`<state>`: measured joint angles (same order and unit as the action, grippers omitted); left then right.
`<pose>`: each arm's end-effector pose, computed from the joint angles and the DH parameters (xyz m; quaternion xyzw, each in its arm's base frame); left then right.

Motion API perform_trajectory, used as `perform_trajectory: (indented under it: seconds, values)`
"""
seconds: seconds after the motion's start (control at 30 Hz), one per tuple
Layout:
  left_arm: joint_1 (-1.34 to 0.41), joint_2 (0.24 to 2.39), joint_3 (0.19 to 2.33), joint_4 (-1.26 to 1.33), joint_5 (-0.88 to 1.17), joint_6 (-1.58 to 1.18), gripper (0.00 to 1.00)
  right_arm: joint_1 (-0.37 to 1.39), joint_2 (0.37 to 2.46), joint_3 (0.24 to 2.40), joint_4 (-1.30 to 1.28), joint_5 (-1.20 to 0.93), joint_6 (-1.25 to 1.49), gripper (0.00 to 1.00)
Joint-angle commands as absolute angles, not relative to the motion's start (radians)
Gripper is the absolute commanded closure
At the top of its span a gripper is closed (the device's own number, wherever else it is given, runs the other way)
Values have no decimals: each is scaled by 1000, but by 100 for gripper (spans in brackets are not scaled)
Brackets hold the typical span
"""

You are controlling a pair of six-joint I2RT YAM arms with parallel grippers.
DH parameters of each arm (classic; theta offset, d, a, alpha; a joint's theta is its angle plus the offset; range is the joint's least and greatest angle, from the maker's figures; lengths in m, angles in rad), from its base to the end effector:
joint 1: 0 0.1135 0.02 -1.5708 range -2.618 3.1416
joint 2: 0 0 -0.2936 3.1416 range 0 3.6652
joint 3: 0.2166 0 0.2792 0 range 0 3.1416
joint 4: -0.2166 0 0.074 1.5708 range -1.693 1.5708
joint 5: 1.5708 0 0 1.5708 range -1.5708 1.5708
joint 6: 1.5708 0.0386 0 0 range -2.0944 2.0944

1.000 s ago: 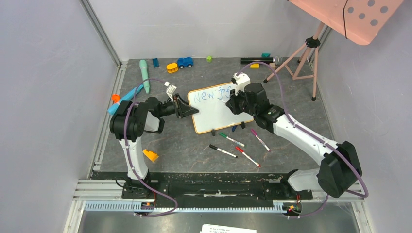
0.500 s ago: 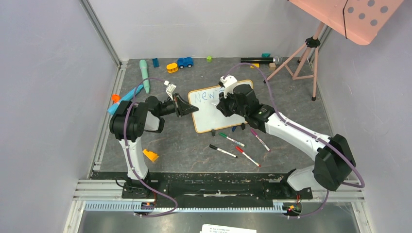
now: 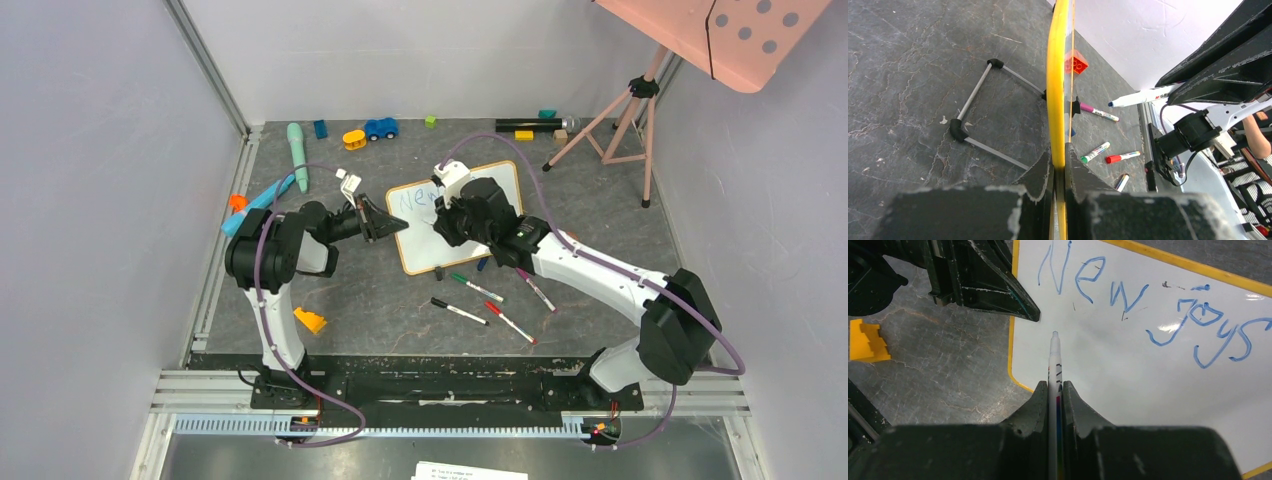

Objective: Write a sentence on the whiteboard

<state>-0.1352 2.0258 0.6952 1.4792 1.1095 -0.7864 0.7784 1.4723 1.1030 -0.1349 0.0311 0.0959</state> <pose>0.3544 -0.0831 0.1402 0.2006 0.6533 -0.5943 0.4240 0.2612 0.2559 0.3088 -0.2807 0.8140 0.2031 0.4662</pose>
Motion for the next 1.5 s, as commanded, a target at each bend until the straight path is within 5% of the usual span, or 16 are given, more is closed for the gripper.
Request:
perform_trajectory:
  seconds: [0.0,0.27,1.47]
  values:
    - [-138,1976,657,1551,1013,-687,98,781,1464,1141,-135,56,109,100]
    - [-161,1885,623,1334,919,-543,98,801,1490,1161,-152,57,112,100]
    - [-161,1947,687,1334,985,-580,97,813,1605,1270,-235,99,85,100]
